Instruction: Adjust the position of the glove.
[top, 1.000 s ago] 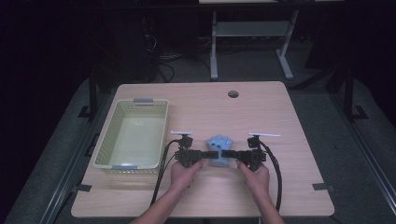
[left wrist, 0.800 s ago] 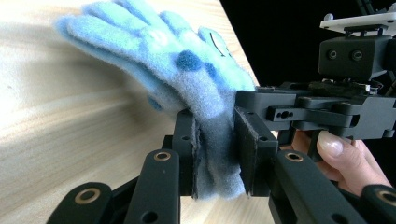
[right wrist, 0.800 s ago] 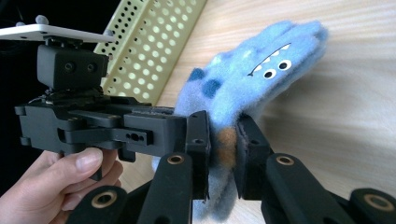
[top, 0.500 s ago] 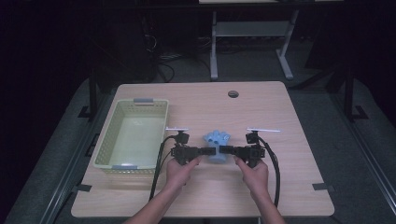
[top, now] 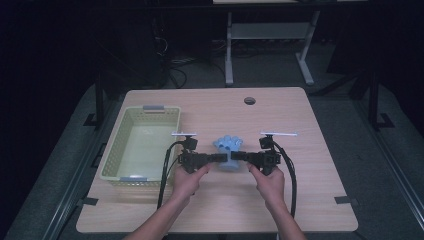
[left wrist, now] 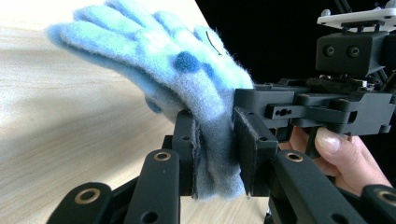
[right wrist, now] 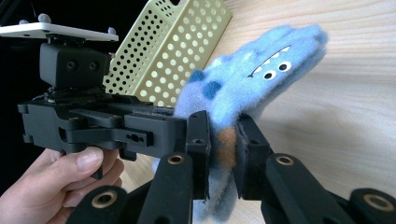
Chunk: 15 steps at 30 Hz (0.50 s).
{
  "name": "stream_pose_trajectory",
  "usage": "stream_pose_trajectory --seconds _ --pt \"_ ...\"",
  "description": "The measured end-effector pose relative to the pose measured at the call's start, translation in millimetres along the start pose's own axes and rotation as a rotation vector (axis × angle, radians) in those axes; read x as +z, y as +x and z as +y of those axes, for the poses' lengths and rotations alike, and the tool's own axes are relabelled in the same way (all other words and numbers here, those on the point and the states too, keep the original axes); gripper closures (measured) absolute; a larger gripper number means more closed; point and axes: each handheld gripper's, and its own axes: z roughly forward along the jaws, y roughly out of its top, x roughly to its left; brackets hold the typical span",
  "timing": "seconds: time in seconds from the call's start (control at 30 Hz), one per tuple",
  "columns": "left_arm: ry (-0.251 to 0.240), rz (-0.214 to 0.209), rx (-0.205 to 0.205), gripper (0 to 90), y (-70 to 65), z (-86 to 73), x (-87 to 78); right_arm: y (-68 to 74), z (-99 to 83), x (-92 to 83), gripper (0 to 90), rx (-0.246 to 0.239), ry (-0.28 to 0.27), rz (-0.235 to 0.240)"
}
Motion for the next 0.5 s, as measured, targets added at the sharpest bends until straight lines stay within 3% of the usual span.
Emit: stream_pose_trajectory --seconds 0.5 --pt "-0.010 0.001 0.010 70.5 -4.9 9.1 -11.6 11.0 9.0 1.7 78.4 -0.010 -0.013 0.022"
